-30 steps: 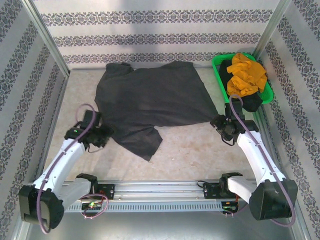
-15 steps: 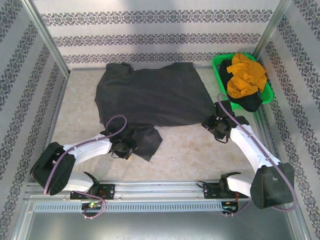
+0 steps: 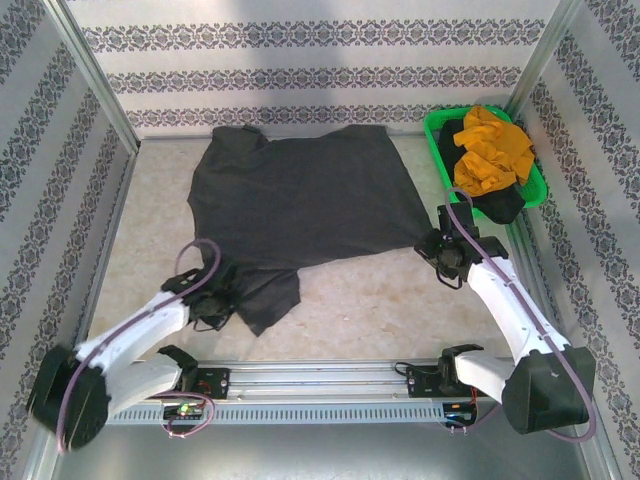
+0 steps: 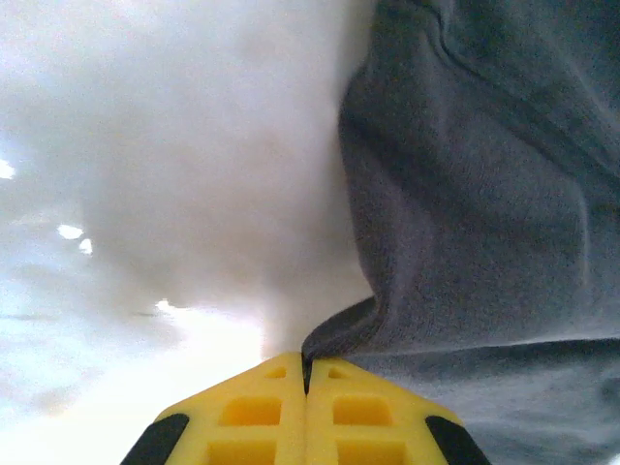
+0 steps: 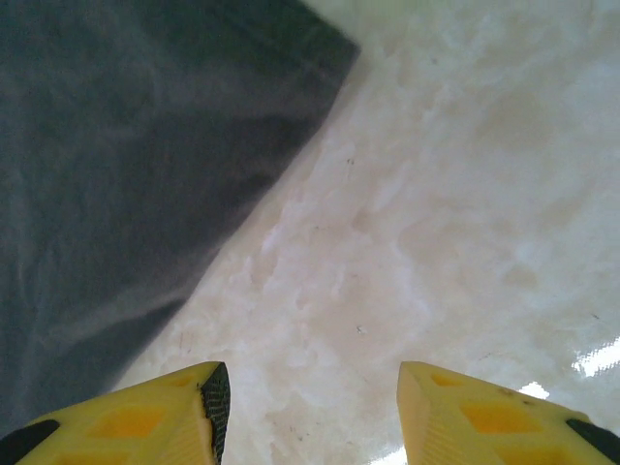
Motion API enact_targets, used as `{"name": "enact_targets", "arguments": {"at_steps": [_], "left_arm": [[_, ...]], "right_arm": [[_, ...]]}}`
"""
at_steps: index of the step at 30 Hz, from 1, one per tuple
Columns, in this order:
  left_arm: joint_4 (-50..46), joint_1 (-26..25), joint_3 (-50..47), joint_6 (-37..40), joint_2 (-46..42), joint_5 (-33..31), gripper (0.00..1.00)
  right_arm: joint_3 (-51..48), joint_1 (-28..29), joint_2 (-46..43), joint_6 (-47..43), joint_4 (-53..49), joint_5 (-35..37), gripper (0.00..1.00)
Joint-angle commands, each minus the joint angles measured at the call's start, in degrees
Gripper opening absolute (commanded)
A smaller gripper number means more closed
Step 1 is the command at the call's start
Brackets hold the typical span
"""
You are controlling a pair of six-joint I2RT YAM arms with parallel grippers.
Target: Fold and stack the t-shirts
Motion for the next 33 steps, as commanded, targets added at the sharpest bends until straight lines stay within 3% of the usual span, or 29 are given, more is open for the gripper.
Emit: {"name": "enact_targets", "arguments": {"at_steps": [1, 5, 11, 14, 20, 29, 33], "left_arm": [[-14.1, 5.9, -1.9, 6.3, -9.1, -2.6, 0.00], [-16.7, 10.3, -1.0, 9.0, -13.5, -3.1, 0.00], [-18.0, 13.4, 4.8, 15.3, -8.6, -6.0, 0.00], [-19.4, 13.6, 7.0, 17.4, -6.2, -8.4, 0.00], [-20.1, 17.9, 7.6, 22.7, -6.2, -9.0, 0.00], [-18.0, 22.2, 7.9, 22.2, -5.3, -6.0, 0.00], [-17.8, 22.4, 7.9, 21.0, -4.7, -4.9, 0.00]], "right_arm": [[-2.3, -0.4, 0.1, 2.6, 0.0, 1.9, 0.50], [-4.1, -0.4, 2.6, 5.2, 2.1, 0.6, 0.50], [-5.0, -0.6, 7.6, 7.1, 5.6, -1.5, 0.48], [-5.4, -0.6, 11.0, 8.5, 6.4, -3.3, 0.43], [-5.8, -0.1, 15.1, 8.9, 9.6, -5.3, 0.39], [-2.3, -0.2, 22.5, 6.8, 11.5, -10.0, 0.35], [-3.7, 0.7, 19.3, 8.7, 7.3, -7.7, 0.37]]}}
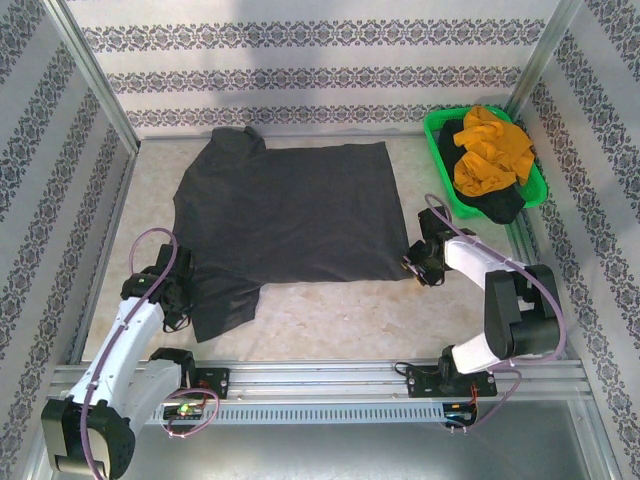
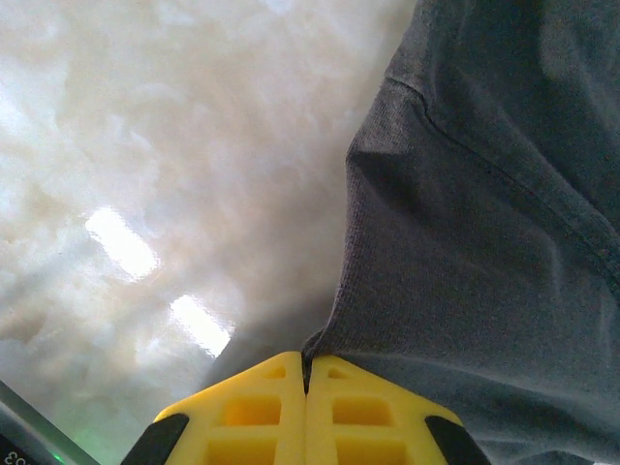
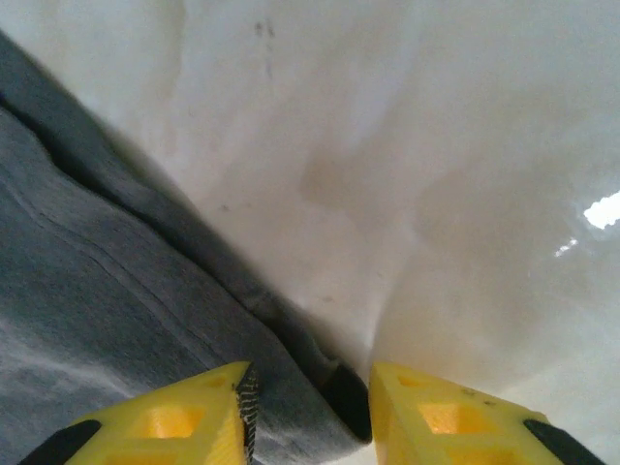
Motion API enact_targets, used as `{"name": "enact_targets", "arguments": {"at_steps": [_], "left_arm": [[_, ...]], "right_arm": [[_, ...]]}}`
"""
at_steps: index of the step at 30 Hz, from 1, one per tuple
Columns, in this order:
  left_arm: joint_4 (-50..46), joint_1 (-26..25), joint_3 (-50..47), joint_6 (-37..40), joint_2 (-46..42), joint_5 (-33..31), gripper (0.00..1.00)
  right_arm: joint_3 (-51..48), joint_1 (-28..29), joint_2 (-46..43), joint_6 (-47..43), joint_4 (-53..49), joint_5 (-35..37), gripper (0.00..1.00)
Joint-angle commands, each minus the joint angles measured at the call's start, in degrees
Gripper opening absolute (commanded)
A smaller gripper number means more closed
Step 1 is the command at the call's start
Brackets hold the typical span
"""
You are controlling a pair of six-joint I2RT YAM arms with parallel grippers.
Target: Fold and stack the t-shirts
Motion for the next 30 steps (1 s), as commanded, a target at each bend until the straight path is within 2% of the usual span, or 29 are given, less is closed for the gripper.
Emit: {"name": "enact_targets", "arguments": {"at_steps": [1, 4, 6, 9, 12, 16, 21, 30], "left_arm": [[-2.0, 0.7, 1.2, -0.4, -0.1, 0.3, 0.00], [-2.2, 0.8, 0.6, -0.5, -0.8, 0.2, 0.00], [-2.2, 0.9, 0.5, -0.4, -1.0, 0.2, 0.00], [-2.1, 1.0, 0.5, -0.5, -0.9, 0.2, 0.00], [-1.9, 1.1, 0.7, -0.3, -0.6, -0.1, 0.00], [-1.6, 1.4, 1.2, 0.1, 0.3, 0.1, 0.00], [-1.8, 1.6, 1.4, 0.3, 0.2, 0.1, 0.00], [-1.0, 1.7, 1.0, 0.5, 0.5, 0.7, 0.00]], "right_arm": [[-1.8, 0.7, -5.1, 1.8, -2.8, 1.5, 0.38], [-5.2, 0.5, -11.0, 2.4, -1.5, 2.5, 0.38], [-6.1, -0.1, -11.7, 1.6, -0.7, 1.9, 0.35], [-5.4, -1.2, -9.9, -0.3, 1.9, 0.9, 0.32], [-2.9, -1.6, -6.8, -3.3, 4.0, -0.2, 0.34], [0.9, -2.1, -1.4, -8.7, 1.8, -1.0, 0.35], [1.9, -2.9, 1.3, -14.8, 3.5, -3.9, 0.38], [1.0, -4.0, 2.3, -14.9, 4.8, -8.5, 0.38]]}}
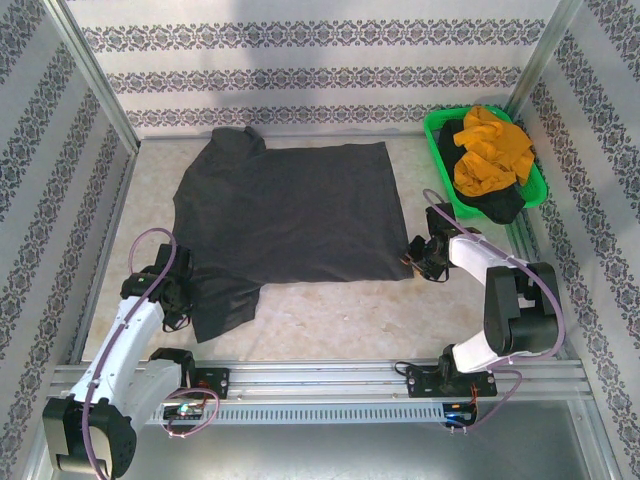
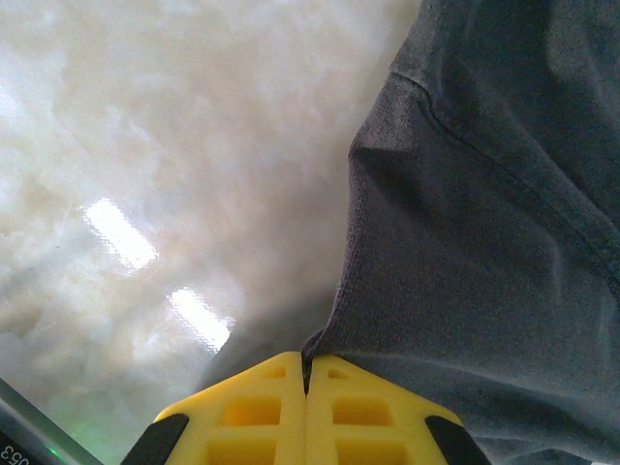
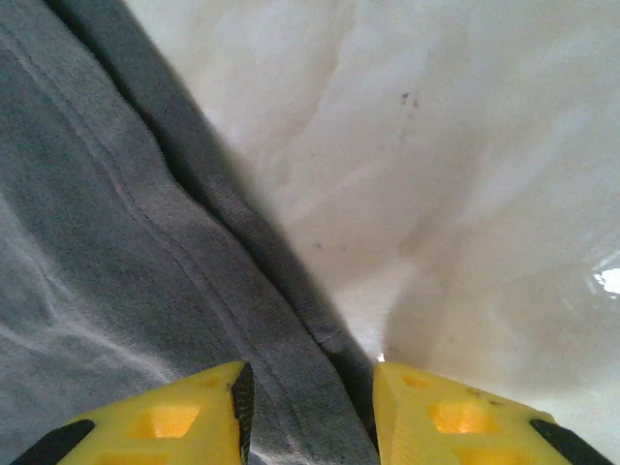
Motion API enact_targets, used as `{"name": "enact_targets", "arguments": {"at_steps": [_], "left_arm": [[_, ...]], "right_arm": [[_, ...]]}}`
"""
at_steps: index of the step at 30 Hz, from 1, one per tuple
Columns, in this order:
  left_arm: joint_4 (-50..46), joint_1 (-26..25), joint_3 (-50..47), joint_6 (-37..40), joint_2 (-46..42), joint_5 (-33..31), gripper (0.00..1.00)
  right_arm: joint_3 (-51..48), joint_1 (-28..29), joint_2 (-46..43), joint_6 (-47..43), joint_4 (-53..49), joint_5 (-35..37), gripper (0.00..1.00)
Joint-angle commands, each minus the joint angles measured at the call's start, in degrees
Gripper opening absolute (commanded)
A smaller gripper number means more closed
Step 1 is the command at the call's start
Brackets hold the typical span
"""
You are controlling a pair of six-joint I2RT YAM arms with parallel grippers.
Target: Fold and stack the t-shirts
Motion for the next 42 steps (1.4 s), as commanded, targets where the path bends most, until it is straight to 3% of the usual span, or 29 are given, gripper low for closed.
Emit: {"name": "enact_targets", "arguments": {"at_steps": [1, 6, 17, 30, 42], "left_arm": [[-1.1, 0.9, 1.1, 0.5, 0.3, 0.0, 0.00], [-0.7, 1.0, 1.0, 0.5, 0.5, 0.0, 0.00], [-0.5, 1.0, 1.1, 1.0, 0.8, 0.2, 0.00], [-1.2, 1.1, 1.6, 1.4, 1.0, -0.5, 0.00], [-0.7, 1.3, 1.4, 1.3, 1.6, -0.7, 0.00]], "right_arm": [[0.7, -0.5, 0.6, -1.0, 0.1, -2.8, 0.37], [2.2, -0.3, 0.2, -1.1, -2.8, -2.7, 0.30], [3.7, -1.0, 2.2, -1.8, -4.4, -0.4, 0.00], [8.7, -3.1, 4.3, -3.6, -3.7, 0.7, 0.00], [16.0, -3.7, 10.8, -3.3, -10.8, 6.2, 0.00]]}}
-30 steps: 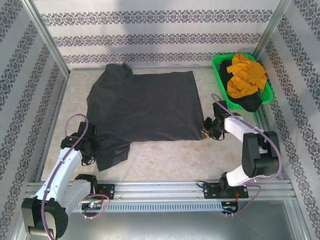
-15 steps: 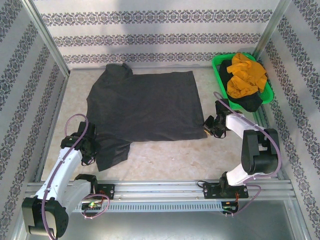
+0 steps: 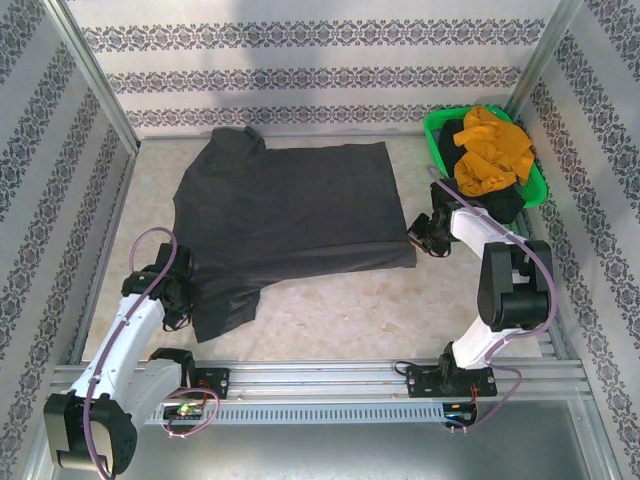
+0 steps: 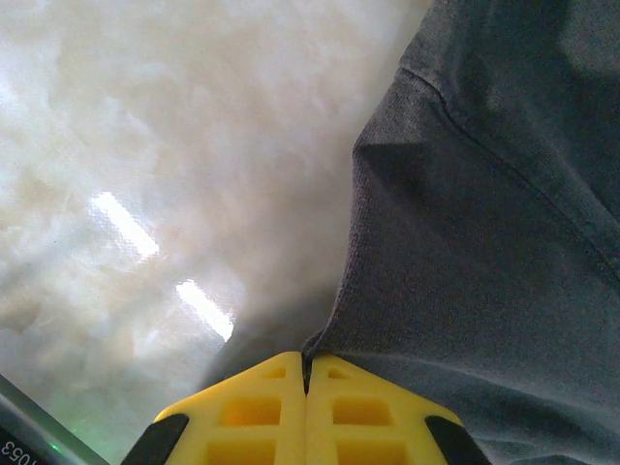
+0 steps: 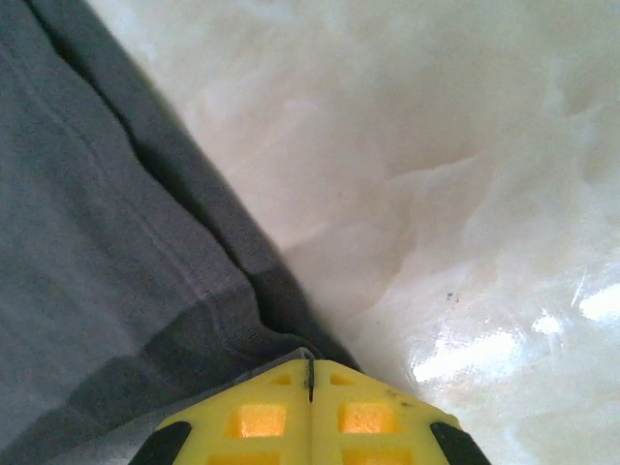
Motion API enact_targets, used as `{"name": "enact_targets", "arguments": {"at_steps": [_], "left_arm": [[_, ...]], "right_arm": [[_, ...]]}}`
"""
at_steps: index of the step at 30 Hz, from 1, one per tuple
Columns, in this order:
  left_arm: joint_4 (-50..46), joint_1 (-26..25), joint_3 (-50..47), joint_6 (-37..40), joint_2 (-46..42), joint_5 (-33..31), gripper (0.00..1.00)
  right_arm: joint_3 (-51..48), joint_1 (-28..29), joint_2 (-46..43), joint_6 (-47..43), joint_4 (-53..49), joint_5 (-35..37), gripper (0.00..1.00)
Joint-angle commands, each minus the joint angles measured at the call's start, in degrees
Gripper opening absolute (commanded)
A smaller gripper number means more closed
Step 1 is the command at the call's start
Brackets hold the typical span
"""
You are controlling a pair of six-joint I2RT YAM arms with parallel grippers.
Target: Fold and stack the t-shirts
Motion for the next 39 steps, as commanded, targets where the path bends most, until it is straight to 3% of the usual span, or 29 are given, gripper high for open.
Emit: {"name": "enact_targets", "arguments": {"at_steps": [1, 11, 13, 18, 20, 28, 39], "left_arm": [[-0.7, 0.9, 1.4, 0.9, 0.5, -1.4, 0.00], [-1.5, 0.9, 1.5, 1.5, 0.6, -1.0, 0.00], [-2.0, 0.9, 1.6, 1.6, 0.5, -1.0, 0.00], [-3.0, 0.9, 2.2, 1.1, -0.2, -0.9, 0.00], [-3.1, 0.9, 2.3, 1.0, -0.2, -0.5, 0.00], [-2.8, 0.9, 2.2, 1.0, -0.2, -0.1, 0.00], [-2.6, 0.9, 2.1, 0.8, -0.4, 0.3, 0.00]], "right_arm": [[1.3, -0.8, 2.1, 0.0, -3.9, 3.2, 0.00], [4.7, -1.3, 6.3, -2.6, -3.1, 1.0, 0.00], [5.8, -1.3, 5.8, -3.5, -4.4, 1.8, 0.07], [2.4, -1.2, -2.7, -1.0, -7.1, 7.0, 0.42], [-0.8, -1.1, -7.2, 1.3, -7.5, 8.1, 0.47], [-14.6, 2.4, -18.6, 13.3, -2.1, 2.3, 0.38], [-15.4, 3.0, -12.3, 17.9, 4.2, -1.8, 0.33]]}}
